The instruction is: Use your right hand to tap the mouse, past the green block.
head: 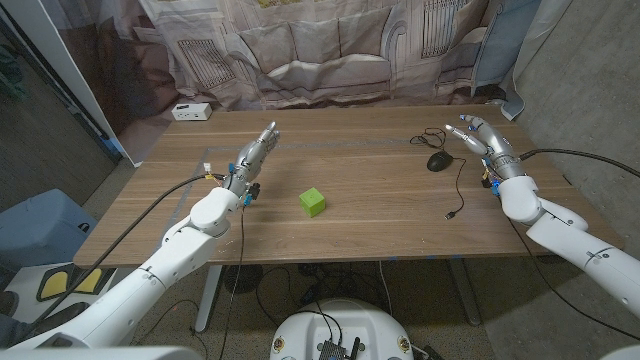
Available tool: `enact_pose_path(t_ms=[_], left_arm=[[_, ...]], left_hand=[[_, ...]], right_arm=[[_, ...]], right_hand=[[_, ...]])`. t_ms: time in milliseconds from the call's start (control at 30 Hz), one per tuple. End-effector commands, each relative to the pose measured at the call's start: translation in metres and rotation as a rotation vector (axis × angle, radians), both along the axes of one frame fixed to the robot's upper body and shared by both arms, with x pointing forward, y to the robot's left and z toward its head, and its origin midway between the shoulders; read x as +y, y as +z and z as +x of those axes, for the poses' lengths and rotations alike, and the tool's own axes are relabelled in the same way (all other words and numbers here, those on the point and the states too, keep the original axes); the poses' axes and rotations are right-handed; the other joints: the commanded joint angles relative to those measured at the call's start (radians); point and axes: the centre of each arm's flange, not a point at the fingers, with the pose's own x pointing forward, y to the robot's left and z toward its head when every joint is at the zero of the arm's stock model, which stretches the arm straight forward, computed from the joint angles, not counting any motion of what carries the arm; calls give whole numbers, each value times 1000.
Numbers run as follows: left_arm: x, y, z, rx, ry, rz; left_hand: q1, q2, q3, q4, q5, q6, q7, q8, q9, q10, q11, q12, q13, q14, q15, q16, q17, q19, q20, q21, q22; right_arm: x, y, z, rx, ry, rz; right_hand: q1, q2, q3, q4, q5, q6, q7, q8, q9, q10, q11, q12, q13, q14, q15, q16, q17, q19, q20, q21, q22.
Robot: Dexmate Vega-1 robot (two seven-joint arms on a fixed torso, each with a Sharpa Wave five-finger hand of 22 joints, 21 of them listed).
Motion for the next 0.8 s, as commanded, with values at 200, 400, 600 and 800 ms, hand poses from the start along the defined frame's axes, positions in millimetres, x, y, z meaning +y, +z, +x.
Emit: enact_pose_path(t_ms=[200,400,600,800], left_arm=[[9,1,4,10,5,-6],[10,1,5,14,6,-3],[10,1,5,13,5,-2],[9,1,5,11,-1,1]], left_hand=[[3,7,2,-2,-5,7,3,2,4,12,1,2,3,9,-2,-2,4,1,12,-5,3],[3,8,2,-3,-5,8,3,1,4,13,4,2,3,10,-1,-3,4,1,13,-6,3],[3,8,1,-4,-5,9,4,1,4,14,5,2,3,10,-1,-3,4,2,13,-8,3],[3,9,1,-4,-5,13,1,2,4,17,0,2,2,10,-2,-4,4,3,14,-10,4]], right_arm=[[13,6,1,11,-150,-125],[14,6,2,24,-161,-152],[13,6,3,52,-164,-154],[15,5,4,84,-185,-161]], right_hand=[[0,14,0,-2,7,-2,-5,-3,3,-6,14,-6,1,-2,-6,3,0,-8,-1,-2,2],[-3,14,-2,-2,7,-12,-1,-7,3,-10,21,-7,1,-4,-6,3,0,-10,-2,-3,2],[-1,16,-2,-3,7,-4,-8,-3,3,-16,-1,-8,1,-7,-7,2,-1,-14,-1,-5,2],[-4,20,-4,-1,7,10,-32,2,3,-37,-7,-14,0,-36,2,-6,-2,-47,3,-14,2]])
